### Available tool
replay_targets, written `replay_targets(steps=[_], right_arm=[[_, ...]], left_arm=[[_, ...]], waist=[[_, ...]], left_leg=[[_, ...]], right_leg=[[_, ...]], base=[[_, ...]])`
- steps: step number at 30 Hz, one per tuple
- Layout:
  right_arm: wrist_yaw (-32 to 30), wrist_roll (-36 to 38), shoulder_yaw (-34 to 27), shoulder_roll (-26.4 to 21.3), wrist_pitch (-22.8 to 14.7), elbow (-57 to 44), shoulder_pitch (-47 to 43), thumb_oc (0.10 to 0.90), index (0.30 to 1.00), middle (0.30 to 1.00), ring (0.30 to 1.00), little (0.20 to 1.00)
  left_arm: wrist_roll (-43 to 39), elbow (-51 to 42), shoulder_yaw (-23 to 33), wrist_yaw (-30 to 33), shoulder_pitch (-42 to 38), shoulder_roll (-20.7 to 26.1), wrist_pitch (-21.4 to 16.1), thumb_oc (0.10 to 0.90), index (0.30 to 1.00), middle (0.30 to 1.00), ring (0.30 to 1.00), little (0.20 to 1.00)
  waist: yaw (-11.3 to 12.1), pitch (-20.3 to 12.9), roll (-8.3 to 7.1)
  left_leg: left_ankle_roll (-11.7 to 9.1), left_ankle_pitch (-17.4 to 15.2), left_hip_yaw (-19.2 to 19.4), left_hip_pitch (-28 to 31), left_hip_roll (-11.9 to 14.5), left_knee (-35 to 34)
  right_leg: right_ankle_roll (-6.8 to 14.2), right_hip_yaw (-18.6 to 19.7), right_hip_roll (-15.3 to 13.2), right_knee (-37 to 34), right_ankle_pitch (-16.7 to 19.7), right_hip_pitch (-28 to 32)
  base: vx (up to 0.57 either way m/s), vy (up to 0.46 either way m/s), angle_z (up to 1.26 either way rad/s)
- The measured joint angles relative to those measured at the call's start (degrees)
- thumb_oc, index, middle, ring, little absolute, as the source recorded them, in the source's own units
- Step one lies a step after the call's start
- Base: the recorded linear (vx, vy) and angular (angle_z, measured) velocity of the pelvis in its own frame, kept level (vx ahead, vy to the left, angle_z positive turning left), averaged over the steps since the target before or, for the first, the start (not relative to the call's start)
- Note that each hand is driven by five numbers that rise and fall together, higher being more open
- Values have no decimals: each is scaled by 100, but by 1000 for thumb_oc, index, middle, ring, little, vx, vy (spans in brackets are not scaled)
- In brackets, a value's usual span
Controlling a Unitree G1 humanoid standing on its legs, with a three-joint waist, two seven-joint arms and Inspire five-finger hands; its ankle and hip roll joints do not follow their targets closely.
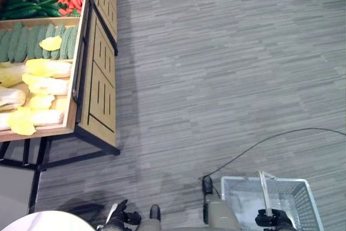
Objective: Get the vegetables into the basket
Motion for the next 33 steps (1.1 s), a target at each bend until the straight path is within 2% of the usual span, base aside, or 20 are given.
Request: replay_targets(steps=[3, 4, 6, 9, 11, 12, 14, 15, 16, 17, 20, 22, 24, 26, 27, 28, 29, 30, 31, 33], right_arm=[[7, 2, -2, -69, -64, -78, -49, 400, 300, 300, 300, 300], [16, 3, -2, -69, -82, -75, -49, 400, 300, 300, 300, 300], [48, 8, -8, -53, -89, -52, 3, 400, 300, 300, 300, 300], [43, 20, 18, -73, -110, 4, 57, 400, 300, 300, 300, 300], [36, 52, 23, -65, -108, 57, 72, 400, 300, 300, 300, 300], [44, 129, 21, -59, -110, 67, 66, 400, 300, 300, 300, 300], [20, 139, 39, -52, -116, 49, 11, 400, 300, 300, 300, 300], [19, 140, 48, -12, -123, 35, -52, 400, 300, 300, 300, 300], [8, 139, 111, 26, -154, 19, -69, 400, 300, 300, 300, 300], [-4, 138, 112, 52, -151, 34, -66, 400, 300, 300, 300, 300], [14, 120, 117, 62, -143, 145, -71, 400, 300, 300, 300, 300], [27, 117, 115, 30, -139, 186, 38, 400, 300, 300, 300, 300], [29, 118, 87, 17, -93, 264, 76, 400, 300, 300, 300, 300], [29, 117, 89, -33, -32, 305, 117, 400, 300, 300, 300, 300], [41, 115, 102, 48, 5, 325, 147, 400, 300, 300, 300, 300], [67, 114, 112, 159, -16, 256, 153, 400, 300, 300, 300, 300], [45, 119, 108, 234, -34, 229, 139, 400, 300, 300, 300, 300], [10, 115, 124, 327, 2, 266, 50, 400, 300, 300, 300, 300], [54, 113, 254, 357, -2, 188, -12, 400, 300, 300, 300, 300], [93, 58, 345, 361, -3, 75, -128, 400, 300, 300, 300, 300]], left_arm=[[-25, 5, -3, 12, -93, 1, 16, 900, 1000, 1000, 1000, 1000], [-25, -16, -16, 13, -157, 2, 35, 900, 1000, 1000, 1000, 1000], [-45, -16, -14, 33, -306, 12, 65, 900, 1000, 1000, 1000, 1000], [-108, -189, -32, 31, -333, -6, 68, 900, 1000, 1000, 1000, 1000], [-114, -252, -50, 23, -416, -56, 66, 900, 1000, 1000, 1000, 1000], [-115, -273, -246, 40, -444, -59, 39, 900, 1000, 1000, 1000, 1000], [-131, -333, -237, 31, -456, -61, 66, 900, 1000, 1000, 1000, 1000], [-130, -405, -235, 58, -449, -15, 70, 900, 1000, 1000, 1000, 1000], [-123, -403, -240, 67, -453, 14, 61, 900, 1000, 1000, 1000, 1000], [-124, -377, -232, 71, -462, 14, 53, 900, 1000, 1000, 1000, 1000], [-123, -381, -135, 73, -480, 13, 25, 900, 1000, 1000, 1000, 1000], [-107, -361, -136, 74, -437, 15, 48, 900, 1000, 1000, 1000, 1000], [-72, -358, -132, 68, -445, 20, 54, 900, 1000, 1000, 1000, 1000], [7, -358, -166, 67, -455, 8, 68, 900, 1000, 1000, 1000, 1000], [9, -256, -302, 75, -489, 69, 64, 900, 1000, 1000, 1000, 1000], [11, -230, -416, 81, -537, 168, 60, 900, 1000, 1000, 1000, 1000], [8, -237, -416, 76, -572, 253, 61, 900, 1000, 1000, 1000, 1000], [4, -235, -410, 90, -656, 432, 68, 900, 1000, 1000, 1000, 1000], [4, -230, -397, 119, -677, 531, 61, 900, 1000, 1000, 1000, 1000], [-8, -154, -384, 118, -587, 553, 83, 900, 1000, 1000, 1000, 1000]], waist=[[15, -21, -3], [21, -18, -36], [27, 7, -142], [64, 38, -222], [6, 47, -240], [91, 43, -271], [184, 37, -254], [210, 38, -255], [261, 41, -254], [302, 41, -263], [476, 35, -254], [422, -15, -266], [421, -68, -365], [387, -98, -377], [353, -144, -314], [372, -172, -379], [395, -177, -548], [428, -151, -855], [609, -124, -924], [699, -116, -992]], left_leg=[[-278, 306, -131, -137, 159, 136], [-385, 384, -303, -318, 207, 454], [-485, 518, -299, -684, 205, 1091], [-473, 570, -95, -883, 207, 1543], [-454, 314, 379, -1105, 170, 1328], [-345, 210, 648, -1138, 68, 530], [-279, 318, 761, -1324, -6, -206], [-198, 428, 755, -1421, 10, -337], [-330, 592, 740, -1539, 49, -436], [-339, 710, 761, -1559, 86, -593], [-230, 796, 918, -1549, 200, -624], [-65, 885, 1032, -1517, 100, -451], [53, 944, 1175, -1504, -159, -398], [426, 1095, 1381, -1430, -364, -466], [795, 889, 1474, -1199, -367, -511], [951, 735, 1414, -1206, -435, -404], [1016, 534, 1404, -1238, -631, -237], [946, 258, 1407, -1343, -887, 16], [896, 117, 1455, -1386, -919, 54], [1054, -61, 1490, -1344, -1064, 67]], right_leg=[[-235, -109, 168, 186, -274, -49], [-321, -185, 236, 248, -353, -32], [-459, -366, 227, 359, -502, 11], [-554, -508, 237, 355, -582, 223], [-496, -670, 234, 70, -613, 457], [-484, -725, 247, -22, -579, 489], [-462, -726, 372, -206, -538, 534], [-478, -725, 460, -254, -517, 581], [-449, -626, 589, -430, -573, 792], [-464, -618, 634, -561, -583, 920], [-515, -384, 761, -591, -639, 1147], [-463, -293, 730, -586, -691, 1362], [-333, -205, 576, -584, -782, 1393], [-165, -144, 452, -431, -888, 1407], [143, -10, 386, 358, -1216, 1201], [197, 51, 85, 915, -1516, 888], [312, 122, -320, 798, -1315, 905], [691, 238, -747, 1091, -1124, 822], [678, 201, -826, 1386, -1111, 621], [723, 205, -983, 1786, -1042, 453]], base=[[208, -225, 16], [174, -220, 23], [136, -146, 39], [175, -60, 35], [241, 42, 58], [221, 66, 37], [238, 78, -2], [365, 124, -22], [479, 171, -25], [381, 153, -32], [318, 186, -51], [303, 267, -44], [177, 200, -24], [85, 112, -14], [122, 136, -6], [204, 232, 11], [215, 233, 40], [211, 234, 26], [168, 203, 20], [136, 188, -4]])
